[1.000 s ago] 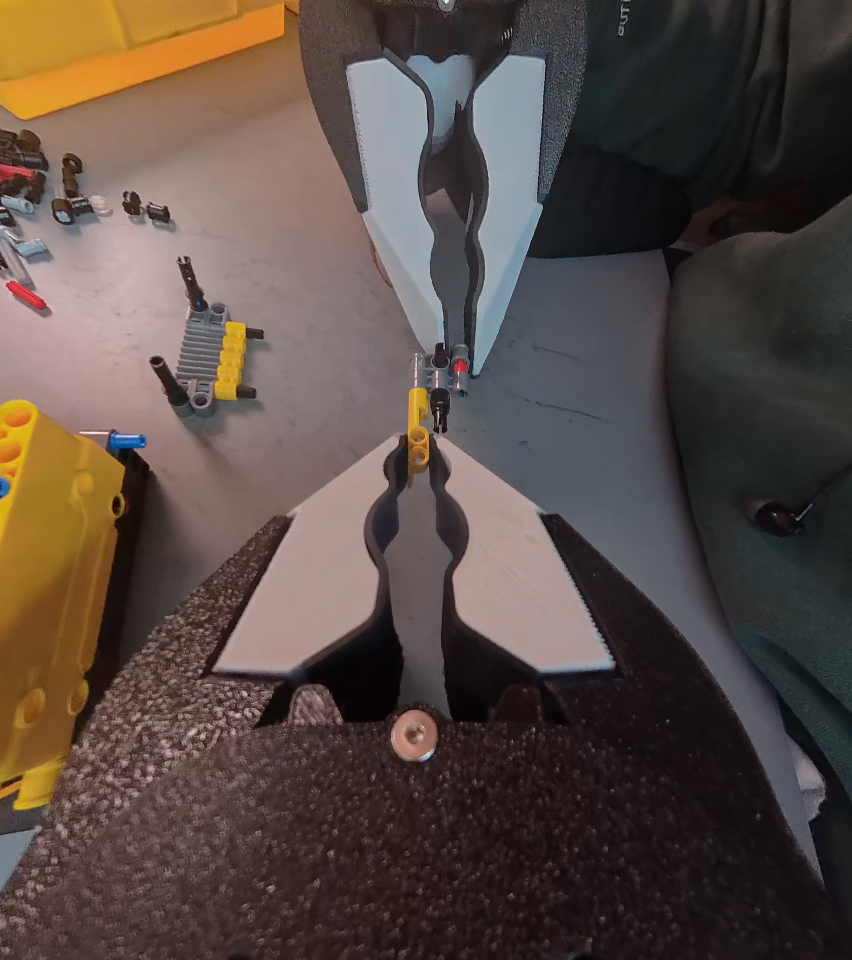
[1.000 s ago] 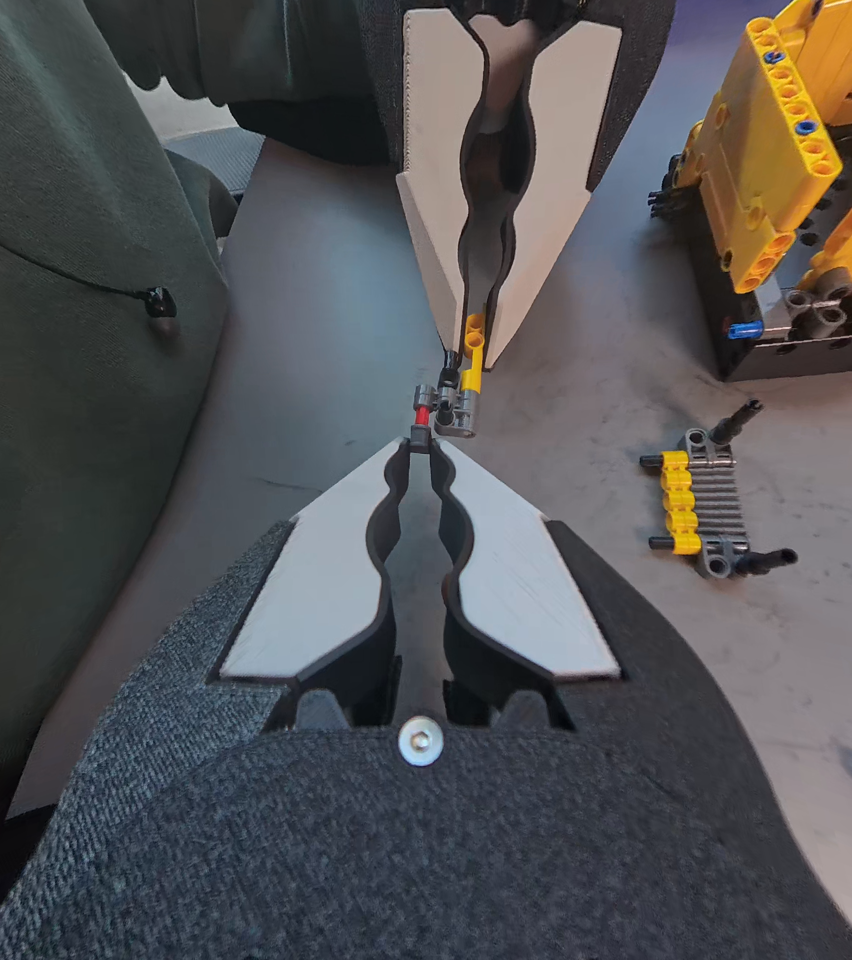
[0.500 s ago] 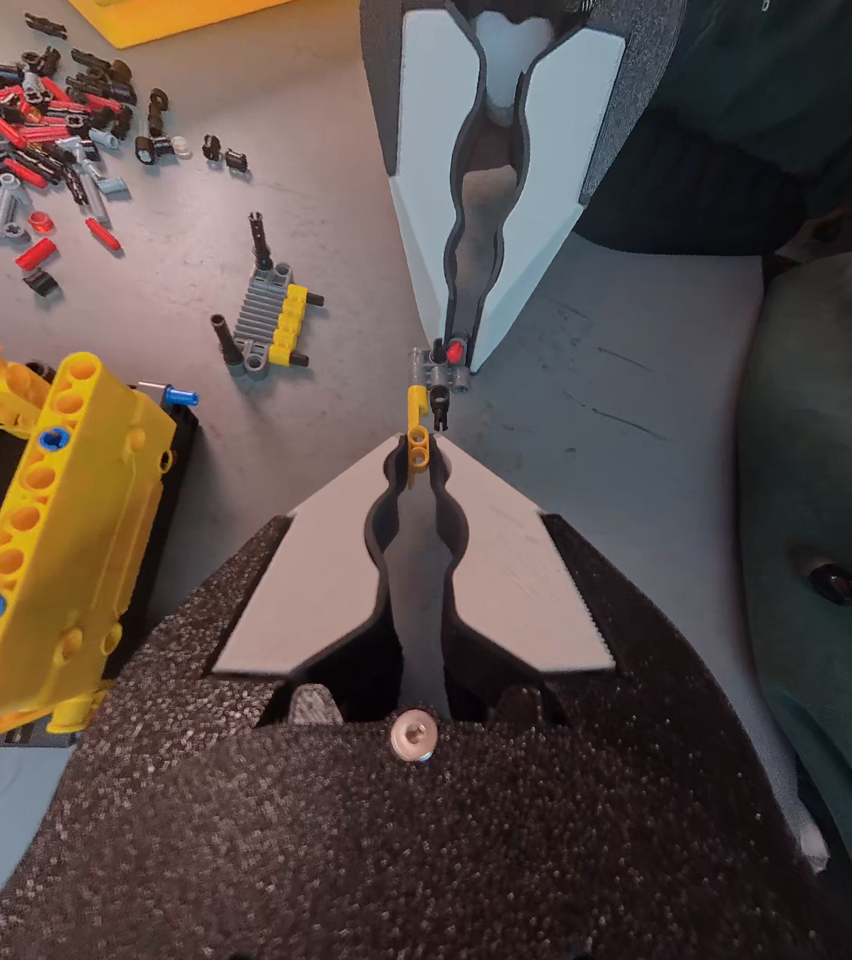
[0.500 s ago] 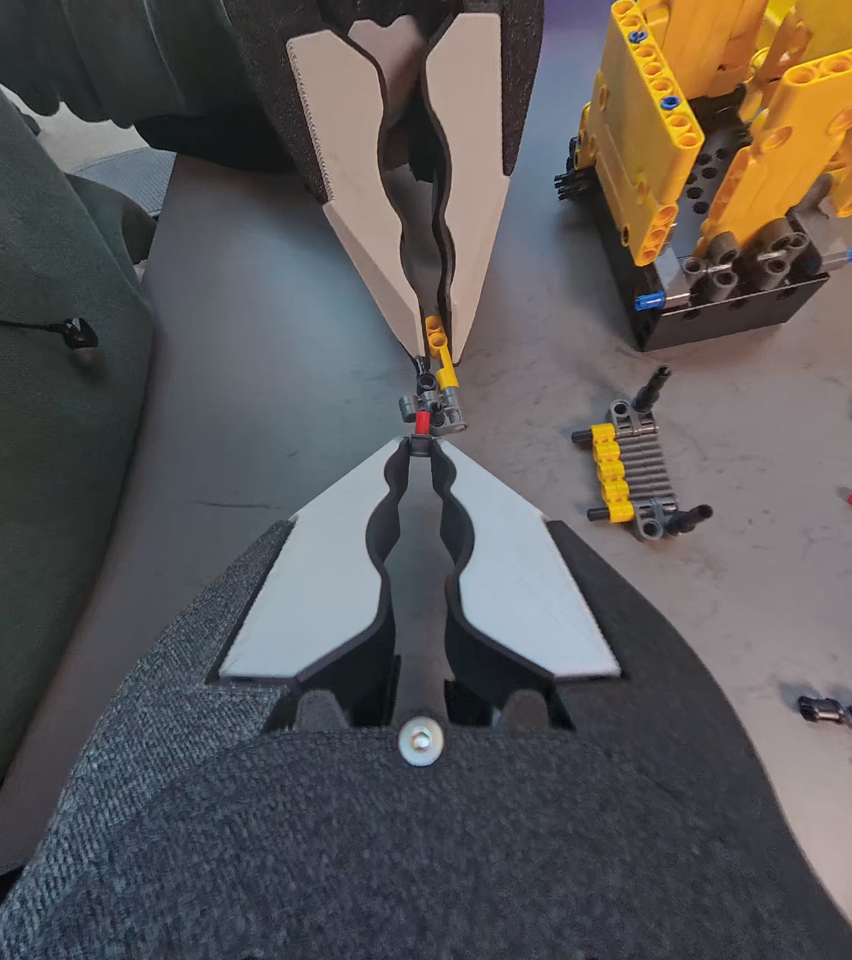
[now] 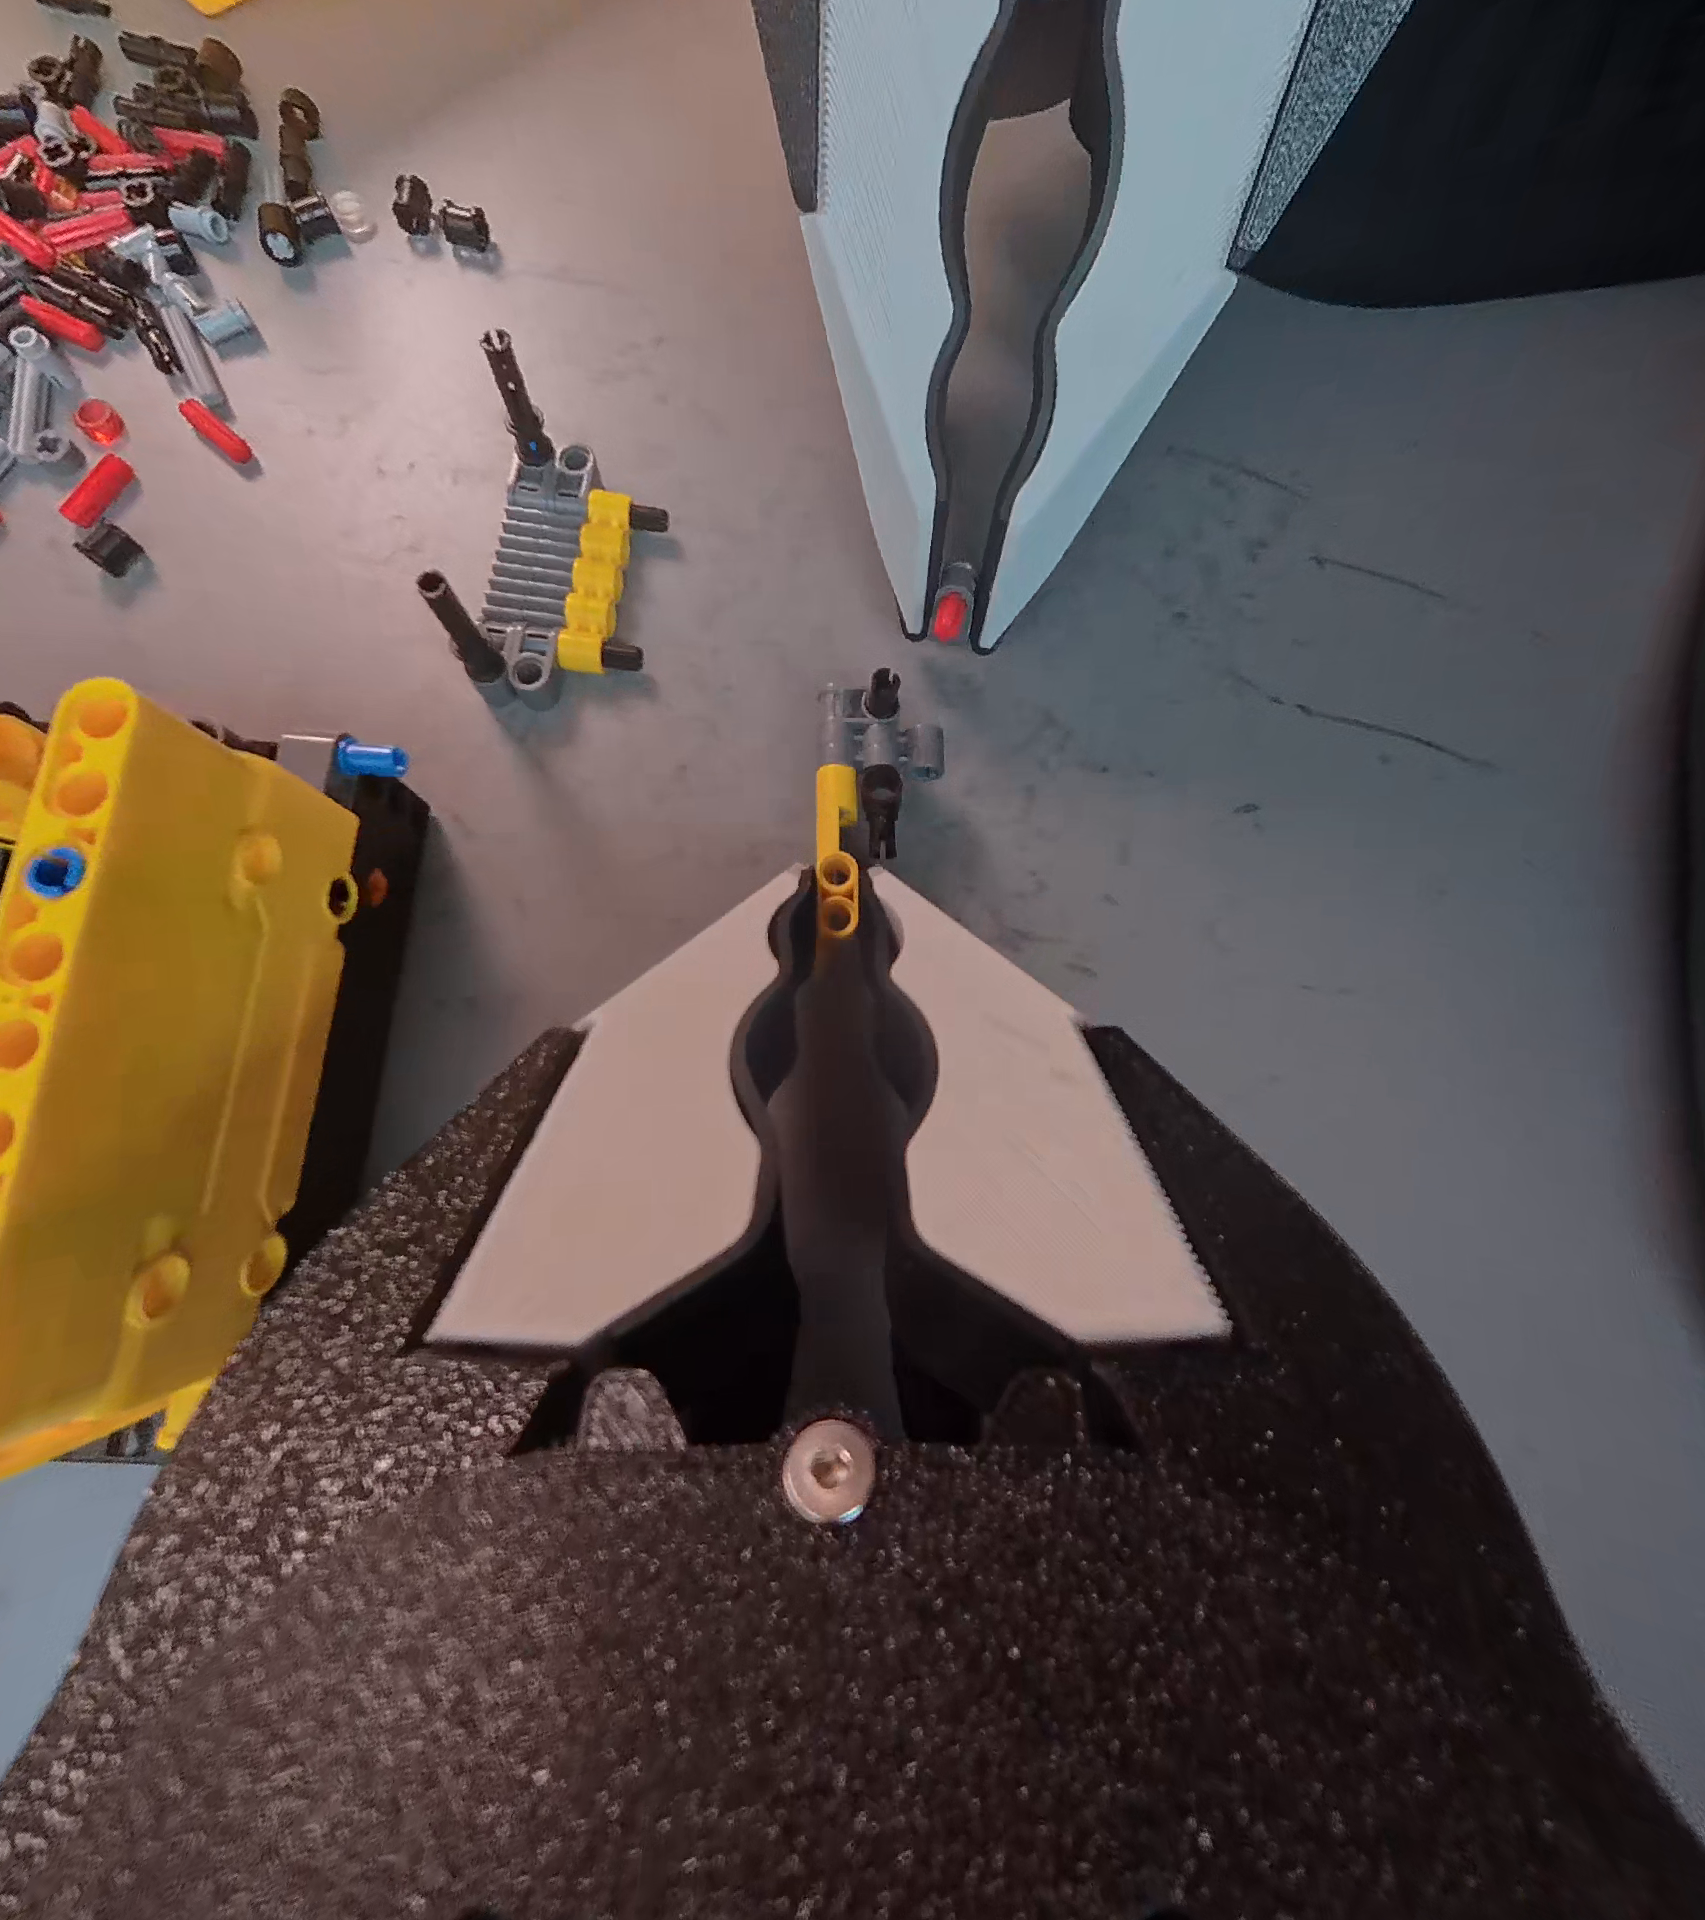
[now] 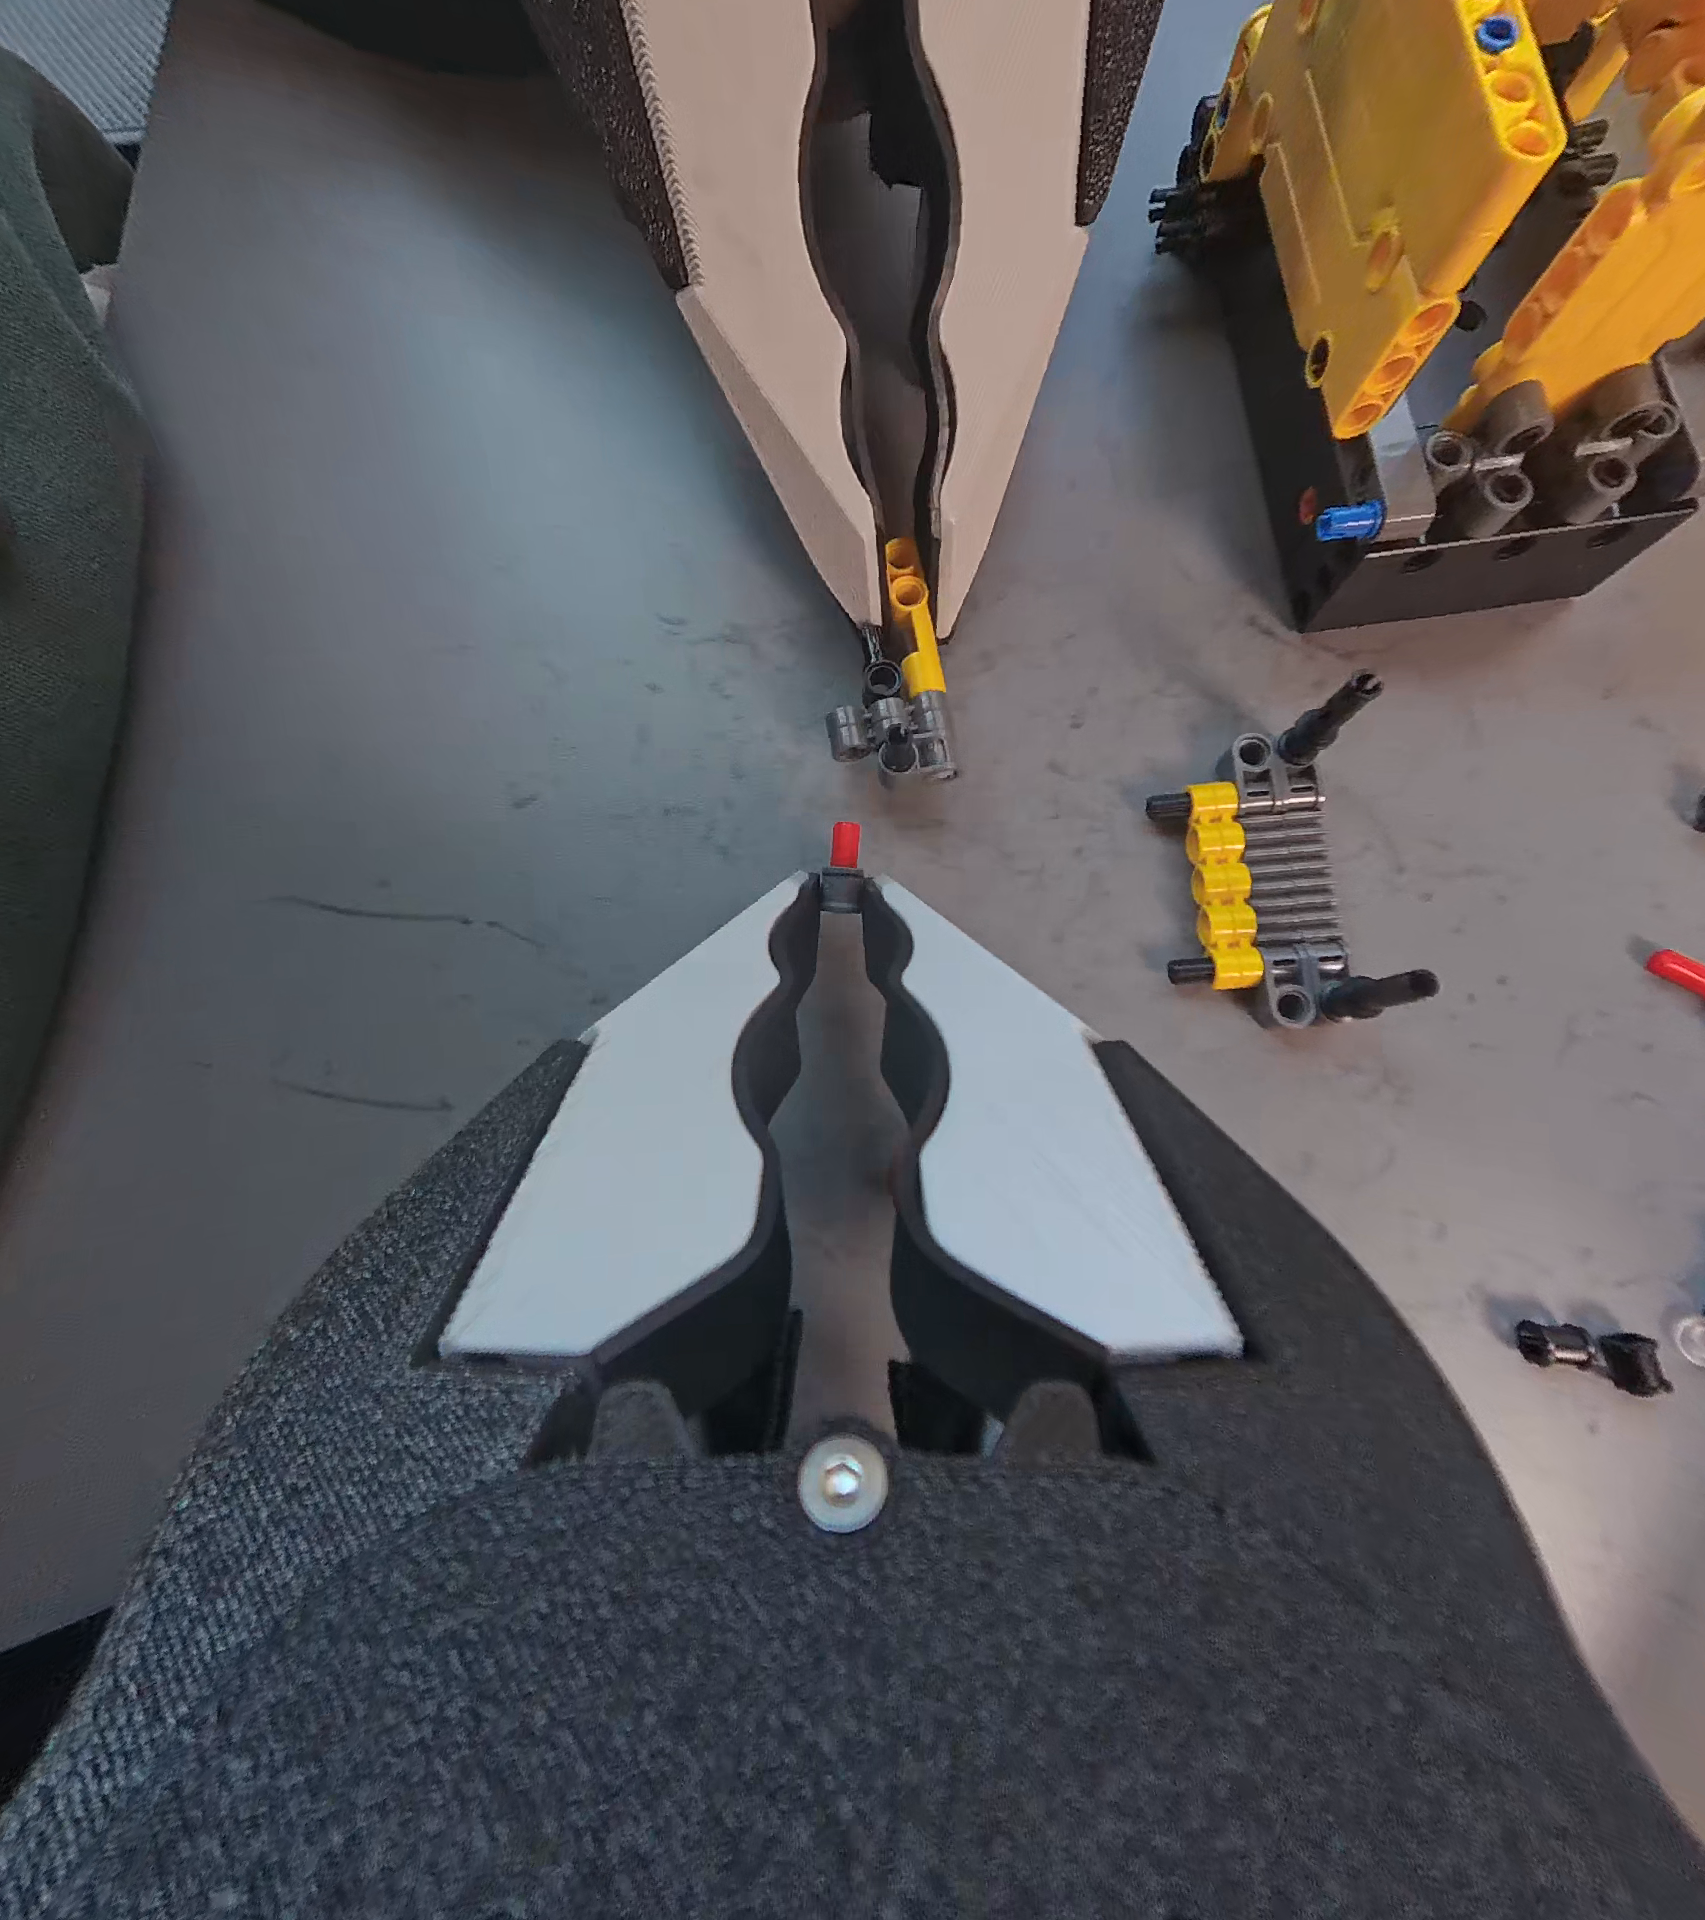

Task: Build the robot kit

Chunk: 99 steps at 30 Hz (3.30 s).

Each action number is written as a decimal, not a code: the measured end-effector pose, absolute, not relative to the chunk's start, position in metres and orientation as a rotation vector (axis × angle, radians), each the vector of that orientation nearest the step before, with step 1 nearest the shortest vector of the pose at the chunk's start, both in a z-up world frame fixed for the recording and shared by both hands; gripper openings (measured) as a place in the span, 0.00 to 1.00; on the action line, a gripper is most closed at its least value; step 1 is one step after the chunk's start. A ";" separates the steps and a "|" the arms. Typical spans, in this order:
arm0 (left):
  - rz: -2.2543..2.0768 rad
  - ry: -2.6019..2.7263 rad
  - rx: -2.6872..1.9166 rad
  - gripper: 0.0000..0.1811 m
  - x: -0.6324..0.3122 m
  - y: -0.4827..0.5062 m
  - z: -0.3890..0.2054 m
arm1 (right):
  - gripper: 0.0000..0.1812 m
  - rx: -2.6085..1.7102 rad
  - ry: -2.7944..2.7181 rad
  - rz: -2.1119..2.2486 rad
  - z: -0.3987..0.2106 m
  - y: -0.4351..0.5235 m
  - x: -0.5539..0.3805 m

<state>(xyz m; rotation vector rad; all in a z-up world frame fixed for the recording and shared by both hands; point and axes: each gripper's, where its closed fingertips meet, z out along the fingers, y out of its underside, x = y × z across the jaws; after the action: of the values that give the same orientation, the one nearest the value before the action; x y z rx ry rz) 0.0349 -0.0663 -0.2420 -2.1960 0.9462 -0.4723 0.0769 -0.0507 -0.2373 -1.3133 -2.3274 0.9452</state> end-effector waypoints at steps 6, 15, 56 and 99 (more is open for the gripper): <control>-0.459 0.977 -2.186 0.06 0.035 -0.068 -0.242 | 0.04 -1.301 -2.325 0.948 -0.236 -0.051 0.077; -0.476 1.006 -2.130 0.09 0.035 -0.071 -0.231 | 0.04 -1.279 -2.308 0.966 -0.232 -0.051 0.077; -1.010 0.584 -1.642 0.01 0.053 -0.067 -0.122 | 0.04 -0.977 -1.784 1.330 -0.125 -0.065 0.049; -1.381 0.627 -2.191 0.06 0.067 -0.082 -0.212 | 0.03 -0.972 -2.192 1.109 -0.198 -0.067 0.085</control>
<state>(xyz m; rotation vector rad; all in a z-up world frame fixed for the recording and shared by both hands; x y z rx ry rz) 0.0671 -0.0817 -0.2123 -2.1915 0.6273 -1.3812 0.0846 -0.0675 -0.1977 -0.9724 -2.1922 1.1089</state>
